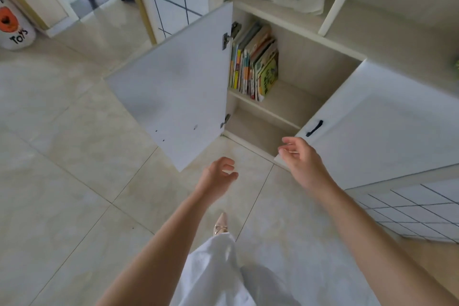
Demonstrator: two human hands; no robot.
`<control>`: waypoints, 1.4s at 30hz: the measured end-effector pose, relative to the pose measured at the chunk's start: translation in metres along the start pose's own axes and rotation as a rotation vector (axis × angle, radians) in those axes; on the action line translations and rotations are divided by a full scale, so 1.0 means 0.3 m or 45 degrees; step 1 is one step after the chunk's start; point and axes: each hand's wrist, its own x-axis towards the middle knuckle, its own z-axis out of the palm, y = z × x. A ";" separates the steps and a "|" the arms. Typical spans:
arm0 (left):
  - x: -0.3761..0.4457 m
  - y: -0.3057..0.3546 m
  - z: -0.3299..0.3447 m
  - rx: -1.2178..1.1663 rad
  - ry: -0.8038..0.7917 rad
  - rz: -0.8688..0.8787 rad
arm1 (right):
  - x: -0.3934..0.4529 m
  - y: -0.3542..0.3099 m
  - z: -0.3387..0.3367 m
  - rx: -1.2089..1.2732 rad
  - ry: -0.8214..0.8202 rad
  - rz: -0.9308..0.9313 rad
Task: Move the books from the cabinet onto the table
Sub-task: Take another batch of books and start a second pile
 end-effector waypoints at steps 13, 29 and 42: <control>0.620 0.262 -0.045 0.061 -0.006 0.017 | 0.681 -0.141 -0.118 0.032 -0.094 0.189; 1.192 0.396 0.135 -0.220 0.268 -0.029 | 1.403 -0.155 -0.034 0.221 -0.283 0.445; 1.504 0.281 0.288 -0.251 0.401 0.047 | 1.737 -0.104 0.131 0.436 -0.281 0.574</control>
